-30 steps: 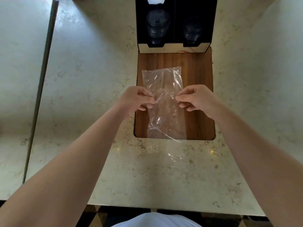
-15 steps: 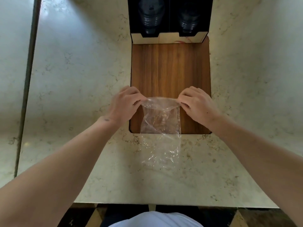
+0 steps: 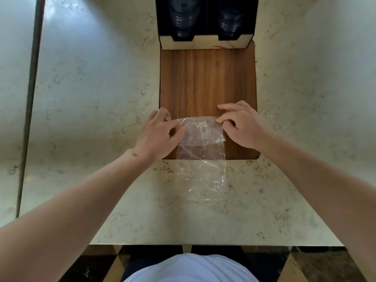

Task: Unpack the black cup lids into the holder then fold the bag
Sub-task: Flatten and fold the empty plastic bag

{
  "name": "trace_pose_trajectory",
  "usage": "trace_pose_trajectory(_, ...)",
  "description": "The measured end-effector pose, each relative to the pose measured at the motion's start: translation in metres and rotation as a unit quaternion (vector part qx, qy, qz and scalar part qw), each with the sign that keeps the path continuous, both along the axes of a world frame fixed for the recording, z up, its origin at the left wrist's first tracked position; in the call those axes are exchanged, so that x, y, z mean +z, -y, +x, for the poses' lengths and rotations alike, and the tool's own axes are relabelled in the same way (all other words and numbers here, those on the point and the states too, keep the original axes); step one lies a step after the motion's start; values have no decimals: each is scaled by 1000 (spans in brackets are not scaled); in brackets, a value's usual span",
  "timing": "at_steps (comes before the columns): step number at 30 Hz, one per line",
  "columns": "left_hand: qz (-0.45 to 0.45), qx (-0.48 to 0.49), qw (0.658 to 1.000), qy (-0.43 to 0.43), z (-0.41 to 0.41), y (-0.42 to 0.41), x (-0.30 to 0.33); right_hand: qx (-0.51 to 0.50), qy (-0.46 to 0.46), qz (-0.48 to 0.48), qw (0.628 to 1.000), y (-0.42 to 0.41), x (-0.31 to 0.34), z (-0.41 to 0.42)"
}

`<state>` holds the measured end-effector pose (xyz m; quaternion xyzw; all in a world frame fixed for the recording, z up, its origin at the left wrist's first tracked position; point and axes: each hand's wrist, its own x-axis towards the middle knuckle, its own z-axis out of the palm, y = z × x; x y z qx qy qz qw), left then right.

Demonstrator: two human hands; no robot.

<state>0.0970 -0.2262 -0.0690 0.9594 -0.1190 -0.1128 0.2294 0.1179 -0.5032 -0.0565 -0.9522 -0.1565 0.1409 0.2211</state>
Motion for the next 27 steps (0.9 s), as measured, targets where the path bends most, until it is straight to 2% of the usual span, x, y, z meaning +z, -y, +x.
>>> trace_pose_trajectory(3, 23, 9, 1000, -13, -4, 15, 2, -115, -78, 31, 990, -16, 3, 2)
trace_pose_trajectory(5, 36, 21, 999, -10, -7, 20, 4, -207, -127, 31, 970, -25, 5, -5)
trace_pose_trajectory(8, 43, 96, 994, -30, -11, 30, 7, -288, -195, -2, 938, -34, 9, -27)
trace_pose_trajectory(11, 59, 179, 980, -67, -14, 42, 11, -279, -215, -23, 935, -41, 12, -42)
trace_pose_trajectory(14, 54, 223, 967, -115, -19, 48, 14, -276, -233, 12, 932, -48, 13, -44)
trace_pose_trajectory(17, -124, 283, 933, -186, -23, 44, 16, -326, -239, 80, 911, -46, 13, -41)
trace_pose_trajectory(19, -209, 300, 910, -196, -26, 37, 20, -345, -242, 139, 896, -39, 13, -39)
trace_pose_trajectory(22, -238, 277, 909, -201, -25, 26, 22, -343, -247, 194, 885, -32, 11, -36)
trace_pose_trajectory(25, -210, 226, 925, -220, -16, 18, 23, -331, -244, 232, 881, -31, 9, -36)
trace_pose_trajectory(27, -181, 173, 943, -220, -12, 16, 23, -307, -230, 237, 892, -29, 8, -37)
